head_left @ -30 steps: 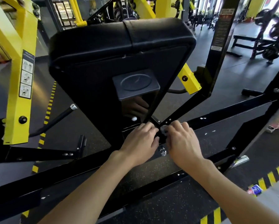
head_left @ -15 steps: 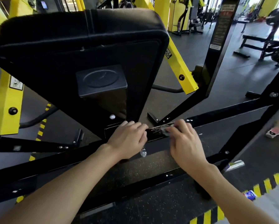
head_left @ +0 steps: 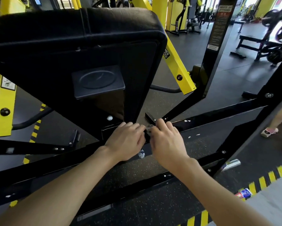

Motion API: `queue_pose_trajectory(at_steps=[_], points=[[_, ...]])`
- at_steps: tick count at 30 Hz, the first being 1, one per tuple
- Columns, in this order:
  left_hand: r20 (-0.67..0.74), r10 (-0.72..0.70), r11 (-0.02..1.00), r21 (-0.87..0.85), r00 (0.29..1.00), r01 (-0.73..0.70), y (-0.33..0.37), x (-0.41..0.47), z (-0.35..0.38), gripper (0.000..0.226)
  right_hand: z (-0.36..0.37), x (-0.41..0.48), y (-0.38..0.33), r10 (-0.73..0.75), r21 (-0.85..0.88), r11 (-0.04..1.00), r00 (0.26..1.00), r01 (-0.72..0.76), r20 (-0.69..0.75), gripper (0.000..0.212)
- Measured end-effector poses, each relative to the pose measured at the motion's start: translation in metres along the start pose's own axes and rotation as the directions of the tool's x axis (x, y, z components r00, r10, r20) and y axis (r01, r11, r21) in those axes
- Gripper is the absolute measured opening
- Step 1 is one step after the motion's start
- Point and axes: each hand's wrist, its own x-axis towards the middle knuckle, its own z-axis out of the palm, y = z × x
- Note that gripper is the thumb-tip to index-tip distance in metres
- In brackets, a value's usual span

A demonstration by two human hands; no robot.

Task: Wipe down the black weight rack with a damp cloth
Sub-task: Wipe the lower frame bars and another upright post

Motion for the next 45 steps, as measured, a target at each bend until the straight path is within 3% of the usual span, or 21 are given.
queue_pose_trajectory(at_steps=[2,5,10,15,19,21,23,26,28,31,32,36,40,45], points=[[-0.006,0.013,1.0,0.007,1.0,-0.013,0.0,0.0,0.001,0.048,-0.002,0.01,0.021,0.047,-0.028,0.999,0.998,-0.045,0.037,0.005],[0.002,0.014,1.0,0.022,1.0,-0.014,-0.001,0.0,0.002,0.051,-0.007,0.019,0.04,0.263,-0.131,0.957,0.965,-0.26,0.009,0.009],[0.0,0.051,0.999,0.012,0.999,-0.051,0.014,0.013,-0.006,0.052,-0.012,0.008,0.007,-0.014,-0.069,0.997,0.99,0.024,0.142,0.023],[0.047,0.04,0.996,-0.08,0.998,-0.036,0.036,0.034,-0.002,0.049,-0.018,0.013,0.037,0.196,-0.061,0.98,0.977,-0.191,0.088,0.031],[0.064,0.051,0.986,-0.162,0.997,-0.04,0.043,0.045,-0.01,0.068,-0.009,0.005,0.052,0.007,-0.039,0.999,0.998,-0.005,0.064,0.036],[0.1,0.032,0.993,-0.118,0.994,-0.02,0.048,0.05,-0.013,0.074,-0.013,0.007,0.077,0.023,-0.054,0.998,0.997,-0.019,0.071,0.034],[0.085,-0.034,0.992,-0.119,0.996,0.045,0.054,0.06,-0.007,0.059,-0.015,0.009,0.081,0.152,-0.06,0.987,0.988,-0.15,0.026,0.026],[0.052,-0.136,0.984,-0.11,0.989,0.141,0.065,0.07,0.002,0.024,-0.011,0.006,0.066,0.025,-0.006,1.0,1.0,-0.025,0.015,0.022],[0.026,-0.146,0.987,-0.065,0.989,0.147,0.071,0.07,0.006,0.02,-0.014,0.009,0.082,-0.013,-0.011,1.0,0.999,0.014,0.031,0.021],[0.01,-0.136,0.991,0.014,0.991,0.135,0.073,0.067,0.008,0.025,-0.017,0.015,0.102,0.202,-0.035,0.979,0.979,-0.202,-0.011,0.018],[0.008,-0.132,0.99,0.042,0.991,0.131,0.073,0.068,0.009,0.026,-0.018,0.016,0.095,0.213,-0.03,0.977,0.977,-0.213,0.0,0.018],[0.02,-0.137,0.989,0.065,0.99,0.136,0.074,0.07,0.011,0.026,-0.017,0.01,0.096,-0.002,0.014,1.0,1.0,0.002,0.003,0.016],[0.005,-0.136,0.987,0.092,0.991,0.135,0.073,0.068,0.013,0.027,-0.023,0.011,0.123,0.185,-0.028,0.982,0.981,-0.187,-0.053,0.016],[0.0,-0.118,0.989,0.091,0.993,0.118,0.072,0.069,0.015,0.023,-0.018,0.003,0.111,0.015,0.032,0.999,1.0,-0.015,-0.01,0.013]])
